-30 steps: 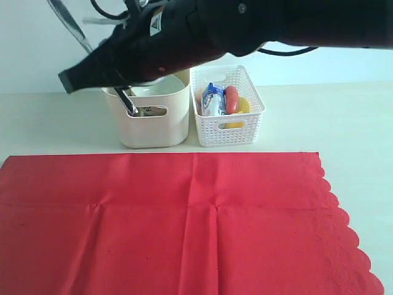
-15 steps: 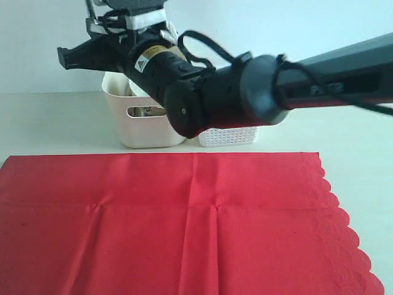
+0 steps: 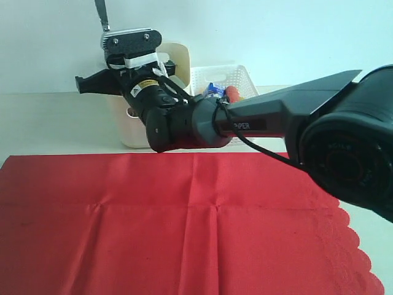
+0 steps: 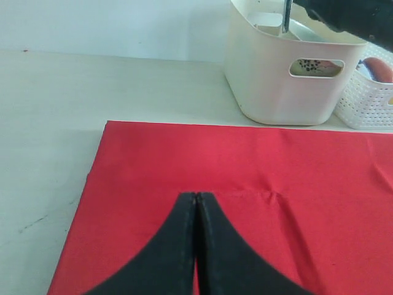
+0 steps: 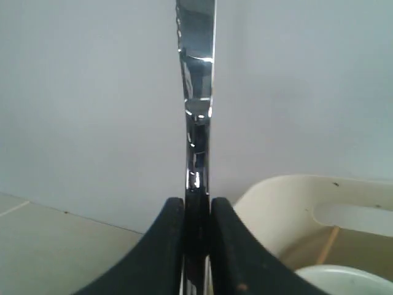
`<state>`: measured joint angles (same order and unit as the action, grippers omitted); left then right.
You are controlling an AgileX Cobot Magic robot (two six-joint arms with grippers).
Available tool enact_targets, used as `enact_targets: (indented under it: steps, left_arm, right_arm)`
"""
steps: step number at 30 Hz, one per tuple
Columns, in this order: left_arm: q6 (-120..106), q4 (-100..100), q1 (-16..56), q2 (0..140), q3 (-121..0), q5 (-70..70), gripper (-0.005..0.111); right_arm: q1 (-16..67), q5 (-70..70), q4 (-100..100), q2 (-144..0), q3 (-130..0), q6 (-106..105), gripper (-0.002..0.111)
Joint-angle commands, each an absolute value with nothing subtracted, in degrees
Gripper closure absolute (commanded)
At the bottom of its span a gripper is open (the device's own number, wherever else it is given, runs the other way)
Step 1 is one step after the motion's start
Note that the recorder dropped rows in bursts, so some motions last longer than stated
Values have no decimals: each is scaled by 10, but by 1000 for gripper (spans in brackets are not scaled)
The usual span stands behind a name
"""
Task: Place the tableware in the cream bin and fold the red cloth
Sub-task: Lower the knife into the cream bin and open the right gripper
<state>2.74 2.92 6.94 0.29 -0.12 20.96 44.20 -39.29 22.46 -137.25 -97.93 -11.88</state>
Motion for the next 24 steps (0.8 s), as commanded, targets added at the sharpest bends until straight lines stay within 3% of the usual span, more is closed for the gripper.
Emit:
enact_targets:
  steps: [1, 7, 16, 24]
  left_arm:
    - [31, 30, 67, 0, 0, 204, 107]
    - [31, 30, 67, 0, 0, 204, 107]
    - [31, 30, 67, 0, 0, 204, 107]
    - [31, 30, 67, 0, 0, 204, 107]
  right_arm:
    - [440, -384, 276, -1384, -987, -170, 108]
    - [440, -320, 278, -1388, -987, -169, 106]
    - [440, -261, 290, -1353, -987, -169, 62]
    - [440, -82, 290, -1255, -987, -179, 60]
